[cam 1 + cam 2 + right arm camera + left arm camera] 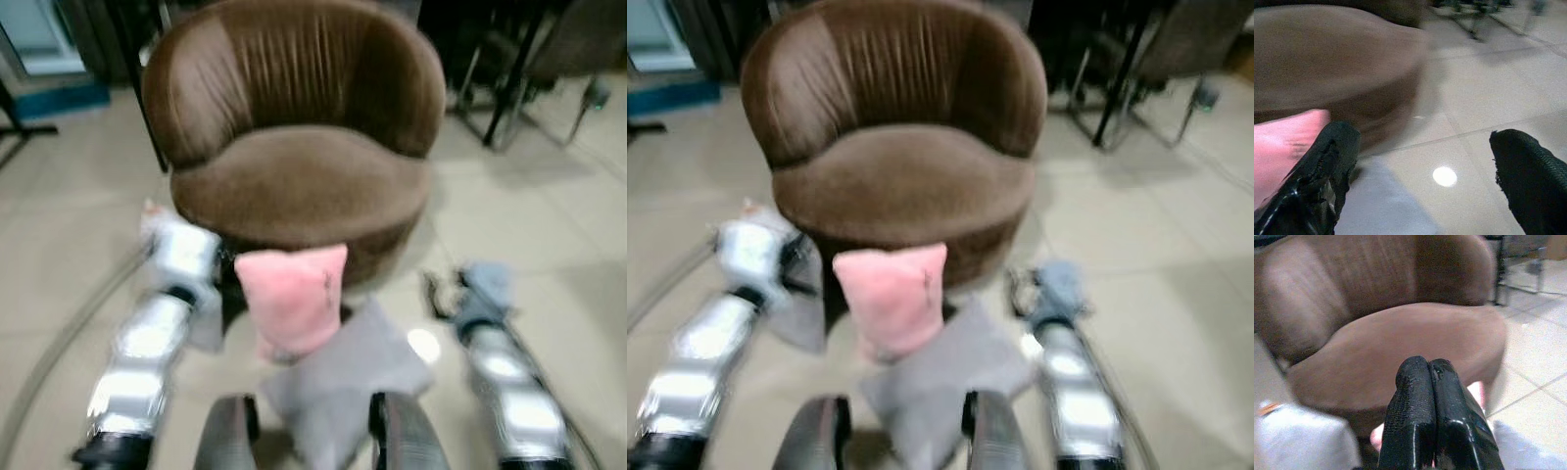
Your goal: Move the pillow to the sofa from floor
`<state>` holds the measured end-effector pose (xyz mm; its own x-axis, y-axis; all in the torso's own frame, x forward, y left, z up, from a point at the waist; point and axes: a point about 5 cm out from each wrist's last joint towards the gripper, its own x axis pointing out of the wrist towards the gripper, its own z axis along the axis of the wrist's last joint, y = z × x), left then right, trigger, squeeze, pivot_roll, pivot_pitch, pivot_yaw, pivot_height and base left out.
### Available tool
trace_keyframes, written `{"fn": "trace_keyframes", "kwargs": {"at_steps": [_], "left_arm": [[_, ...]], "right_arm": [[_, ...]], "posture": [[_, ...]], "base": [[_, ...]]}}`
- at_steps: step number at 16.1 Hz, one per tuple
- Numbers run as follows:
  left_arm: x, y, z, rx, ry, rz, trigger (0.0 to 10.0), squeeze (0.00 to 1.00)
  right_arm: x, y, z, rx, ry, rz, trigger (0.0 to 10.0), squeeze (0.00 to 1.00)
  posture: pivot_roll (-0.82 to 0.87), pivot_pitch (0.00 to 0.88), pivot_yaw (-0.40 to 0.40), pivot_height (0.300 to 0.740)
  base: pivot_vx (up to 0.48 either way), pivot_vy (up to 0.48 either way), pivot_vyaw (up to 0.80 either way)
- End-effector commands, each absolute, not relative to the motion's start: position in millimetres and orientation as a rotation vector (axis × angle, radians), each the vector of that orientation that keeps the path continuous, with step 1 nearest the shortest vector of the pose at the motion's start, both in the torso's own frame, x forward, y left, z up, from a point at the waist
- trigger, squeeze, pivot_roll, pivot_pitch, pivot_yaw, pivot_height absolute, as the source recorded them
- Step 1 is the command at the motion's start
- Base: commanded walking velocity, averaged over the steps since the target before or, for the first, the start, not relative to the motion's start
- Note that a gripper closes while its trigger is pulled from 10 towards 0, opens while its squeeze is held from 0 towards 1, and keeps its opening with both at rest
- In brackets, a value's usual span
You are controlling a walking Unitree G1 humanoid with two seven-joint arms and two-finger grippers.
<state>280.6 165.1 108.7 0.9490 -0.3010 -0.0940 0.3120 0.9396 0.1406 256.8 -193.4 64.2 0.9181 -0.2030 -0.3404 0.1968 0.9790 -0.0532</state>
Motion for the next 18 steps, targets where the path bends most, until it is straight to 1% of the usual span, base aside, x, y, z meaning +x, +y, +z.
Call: {"fn": "trace_keyframes", "kwargs": {"at_steps": [1,3,5,6,12,14,16,18], "left_arm": [[282.3,178.3,113.1,0.176,0.067,-0.278,10.0,0.0],[282.5,177.2,113.0,0.175,0.067,-0.281,10.0,0.0],[282.4,177.1,112.2,0.174,0.071,-0.282,10.0,0.0],[282.0,176.5,111.3,0.173,0.075,-0.282,10.0,0.0],[281.3,176.3,111.2,0.173,0.075,-0.282,10.0,0.0],[280.9,178.5,111.2,0.159,0.076,-0.283,10.0,0.0],[286.4,185.3,117.8,0.12,0.056,-0.259,10.0,0.0],[293.7,191.8,125.4,0.117,0.035,-0.242,10.0,0.0]], "right_arm": [[261.6,-182.5,69.2,-0.001,0.328,-0.177,10.0,0.0],[261.1,-182.3,69.0,-0.001,0.33,-0.174,10.0,0.0],[260.9,-182.2,69.3,0.02,0.325,-0.179,10.0,0.0],[261.1,-183.3,70.1,0.017,0.319,-0.18,10.0,0.0],[262.3,-179.8,71.4,0.011,0.315,-0.147,10.0,0.0],[262.7,-180.0,72.1,0.004,0.314,-0.139,10.0,0.0],[262.7,-181.5,73.3,-0.004,0.312,-0.137,10.0,0.0],[263.6,-182.6,74.7,-0.016,0.307,-0.127,10.0,0.0]], "posture": [[-0.05,0.0,0.014,0.58],[-0.05,0.0,0.012,0.58],[-0.05,0.0,0.01,0.57],[-0.05,0.0,0.009,0.555],[-0.05,0.0,0.003,0.5],[-0.05,0.0,-0.002,0.475],[-0.05,0.0,-0.008,0.455],[-0.05,0.0,-0.016,0.445]], "base": [[0.304,0.0,0.0],[0.0,0.0,0.0],[0.0,0.0,0.0],[0.0,0.0,0.0],[0.0,0.0,0.0],[0.0,0.0,0.0],[0.0,0.0,0.0],[0.0,0.0,0.0]]}}
